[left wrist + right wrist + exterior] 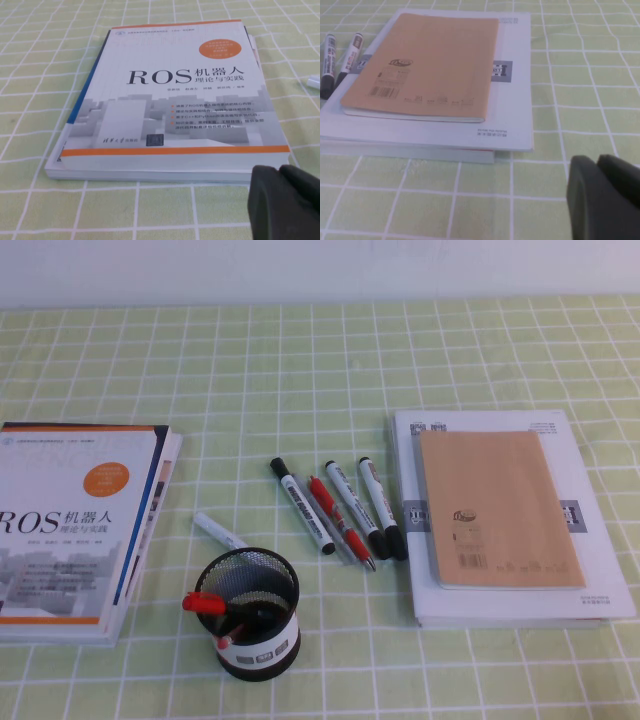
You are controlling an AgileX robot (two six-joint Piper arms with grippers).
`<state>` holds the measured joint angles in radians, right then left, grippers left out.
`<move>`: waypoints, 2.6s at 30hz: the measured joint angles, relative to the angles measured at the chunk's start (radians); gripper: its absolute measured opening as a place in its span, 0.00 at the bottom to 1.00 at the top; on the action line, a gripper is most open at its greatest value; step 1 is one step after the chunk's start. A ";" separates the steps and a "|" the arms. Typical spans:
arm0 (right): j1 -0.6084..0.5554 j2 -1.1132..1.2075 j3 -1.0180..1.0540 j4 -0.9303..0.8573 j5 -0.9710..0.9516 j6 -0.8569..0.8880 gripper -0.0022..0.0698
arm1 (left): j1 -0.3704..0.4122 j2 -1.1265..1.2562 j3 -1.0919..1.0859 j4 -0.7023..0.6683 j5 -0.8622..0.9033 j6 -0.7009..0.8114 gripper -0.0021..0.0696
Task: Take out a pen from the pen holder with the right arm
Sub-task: 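Take a marker out of the pen holder and lay it on the table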
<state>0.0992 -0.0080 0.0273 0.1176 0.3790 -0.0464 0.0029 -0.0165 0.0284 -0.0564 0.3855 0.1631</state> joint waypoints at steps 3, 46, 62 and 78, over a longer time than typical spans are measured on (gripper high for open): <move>0.000 0.000 0.000 0.000 0.000 0.000 0.01 | 0.000 0.000 0.000 0.000 0.000 0.000 0.02; 0.000 0.000 -0.005 0.650 -0.204 -0.002 0.01 | 0.000 0.000 0.000 0.000 0.000 0.000 0.02; 0.000 0.597 -0.488 0.446 0.291 -0.082 0.01 | 0.000 0.000 0.000 0.000 0.000 0.000 0.02; 0.298 1.042 -0.638 0.478 0.021 -0.253 0.01 | 0.000 0.000 0.000 0.000 0.000 0.000 0.02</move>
<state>0.3973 1.0344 -0.6111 0.5957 0.3995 -0.2997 0.0029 -0.0165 0.0284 -0.0564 0.3855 0.1631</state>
